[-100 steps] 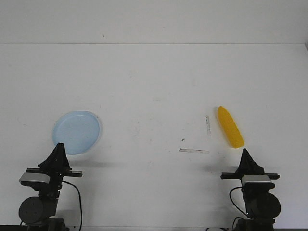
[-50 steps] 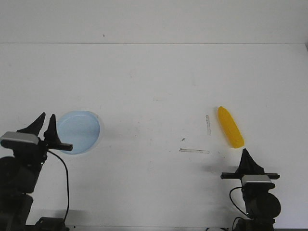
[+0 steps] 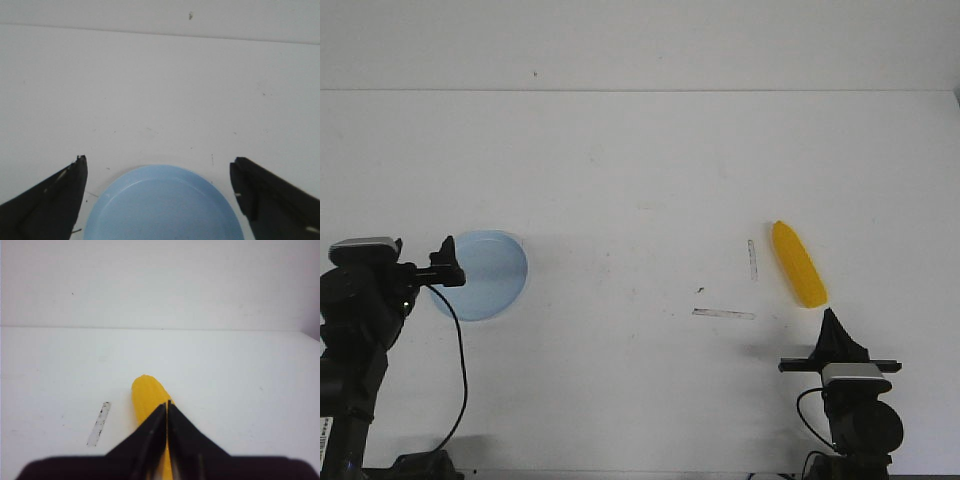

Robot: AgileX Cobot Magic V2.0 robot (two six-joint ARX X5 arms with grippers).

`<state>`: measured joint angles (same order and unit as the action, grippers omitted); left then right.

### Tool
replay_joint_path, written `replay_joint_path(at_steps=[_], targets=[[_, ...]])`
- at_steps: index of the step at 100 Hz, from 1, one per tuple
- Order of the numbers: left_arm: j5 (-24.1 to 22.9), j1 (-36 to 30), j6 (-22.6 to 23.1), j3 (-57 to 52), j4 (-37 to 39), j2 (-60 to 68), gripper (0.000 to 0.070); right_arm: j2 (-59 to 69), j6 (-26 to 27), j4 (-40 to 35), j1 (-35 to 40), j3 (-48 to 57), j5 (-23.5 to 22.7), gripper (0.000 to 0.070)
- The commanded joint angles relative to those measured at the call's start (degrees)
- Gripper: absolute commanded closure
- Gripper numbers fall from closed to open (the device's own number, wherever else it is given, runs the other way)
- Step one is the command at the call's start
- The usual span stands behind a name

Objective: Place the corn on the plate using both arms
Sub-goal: 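Open the left gripper and lower it onto the rim of the blue plate, then push the blue plate with the left gripper toward the table center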

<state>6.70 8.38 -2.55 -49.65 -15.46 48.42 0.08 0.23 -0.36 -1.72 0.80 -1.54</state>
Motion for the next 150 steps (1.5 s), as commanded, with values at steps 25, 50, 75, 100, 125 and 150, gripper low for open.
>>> replay_joint_path(at_steps=[25, 50, 75, 100, 125, 150], targets=[[5.0, 10.4, 0.5, -1.2, -2.4, 6.4, 0.0124, 0.0, -0.1, 0.8, -0.1, -0.1, 0.0, 0.0691], [5.4, 11.2, 2.0, -1.2, -4.9, 17.6, 0.0124, 0.0, 0.0, 0.8, -0.1, -0.1, 0.0, 0.0691], [5.1, 11.2, 4.1, -1.2, -4.5, 27.3, 0.0127, 0.0, 0.0, 0.8, -0.1, -0.1, 0.0, 0.0691], [5.2, 11.1, 4.1, -1.2, -2.4, 34.1, 0.013, 0.0, 0.0, 0.8, -0.1, -0.1, 0.0, 0.0691], [5.1, 11.1, 4.1, -1.2, -1.8, 36.0, 0.0192, 0.0, 0.0, 0.8, -0.1, -0.1, 0.0, 0.0691], [5.1, 11.1, 4.1, -1.2, -2.4, 36.8, 0.0472, 0.0, 0.0, 0.8, -0.1, -0.1, 0.0, 0.0691]])
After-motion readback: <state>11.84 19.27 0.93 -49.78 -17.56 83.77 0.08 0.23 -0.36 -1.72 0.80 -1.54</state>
